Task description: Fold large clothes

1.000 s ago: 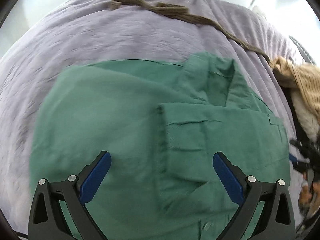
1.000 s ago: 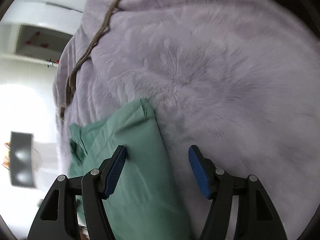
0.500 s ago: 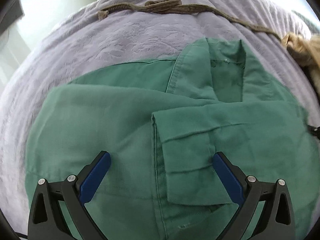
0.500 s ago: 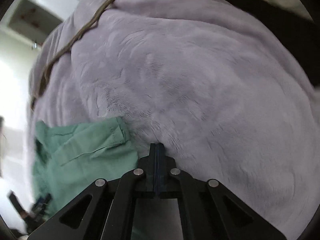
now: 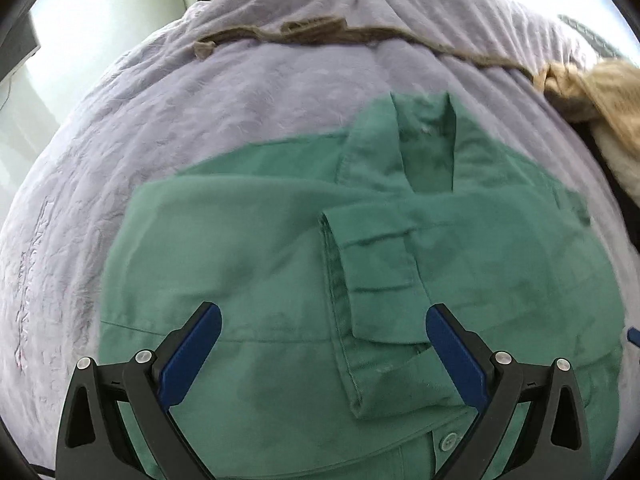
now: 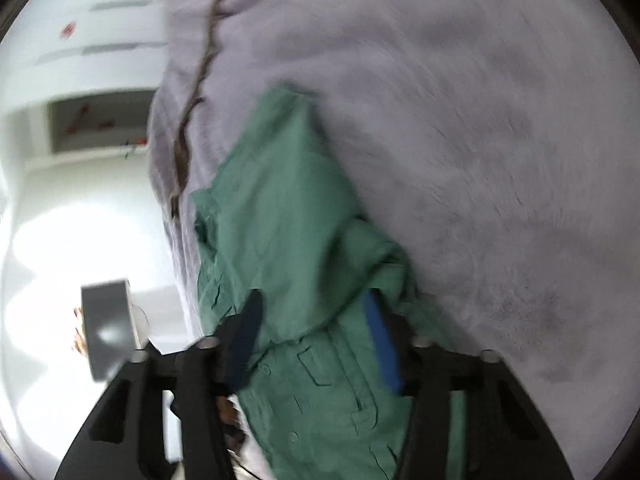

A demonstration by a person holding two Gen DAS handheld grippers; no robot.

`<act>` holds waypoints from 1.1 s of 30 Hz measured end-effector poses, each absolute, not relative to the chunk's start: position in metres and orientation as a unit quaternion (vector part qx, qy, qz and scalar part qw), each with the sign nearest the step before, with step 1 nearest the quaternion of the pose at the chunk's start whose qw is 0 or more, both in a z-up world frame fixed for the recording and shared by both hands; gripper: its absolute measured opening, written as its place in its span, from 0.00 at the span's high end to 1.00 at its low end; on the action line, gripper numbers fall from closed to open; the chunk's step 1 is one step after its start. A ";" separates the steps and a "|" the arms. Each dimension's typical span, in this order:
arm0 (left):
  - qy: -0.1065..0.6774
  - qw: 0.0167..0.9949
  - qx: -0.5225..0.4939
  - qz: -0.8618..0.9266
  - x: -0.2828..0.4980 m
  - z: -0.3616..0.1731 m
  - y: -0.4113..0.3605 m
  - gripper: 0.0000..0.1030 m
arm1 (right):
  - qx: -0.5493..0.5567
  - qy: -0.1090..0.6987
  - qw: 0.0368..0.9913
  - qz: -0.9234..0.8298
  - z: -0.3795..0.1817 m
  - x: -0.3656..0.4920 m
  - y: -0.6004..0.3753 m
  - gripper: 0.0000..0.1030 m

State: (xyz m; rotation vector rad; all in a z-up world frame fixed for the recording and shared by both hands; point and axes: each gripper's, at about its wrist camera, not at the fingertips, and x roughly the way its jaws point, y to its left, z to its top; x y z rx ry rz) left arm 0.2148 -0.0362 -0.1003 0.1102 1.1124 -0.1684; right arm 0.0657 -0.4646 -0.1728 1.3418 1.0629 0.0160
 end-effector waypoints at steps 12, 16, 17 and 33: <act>0.521 0.847 0.087 -0.052 0.220 -0.134 -0.047 0.00 | 0.567 0.476 0.668 -0.076 -0.181 0.061 -0.468 0.98; 0.518 0.849 0.094 -0.036 0.229 -0.127 -0.042 0.00 | 0.507 0.494 0.703 -0.069 -0.152 0.063 -0.465 0.92; 0.517 0.851 0.094 -0.028 0.231 -0.123 -0.037 0.02 | 0.483 0.498 0.717 -0.069 -0.143 0.063 -0.463 0.92; 0.576 0.806 0.033 -0.131 0.181 -0.119 -0.050 0.48 | 0.346 0.550 0.760 -0.025 -0.155 0.113 -0.422 1.00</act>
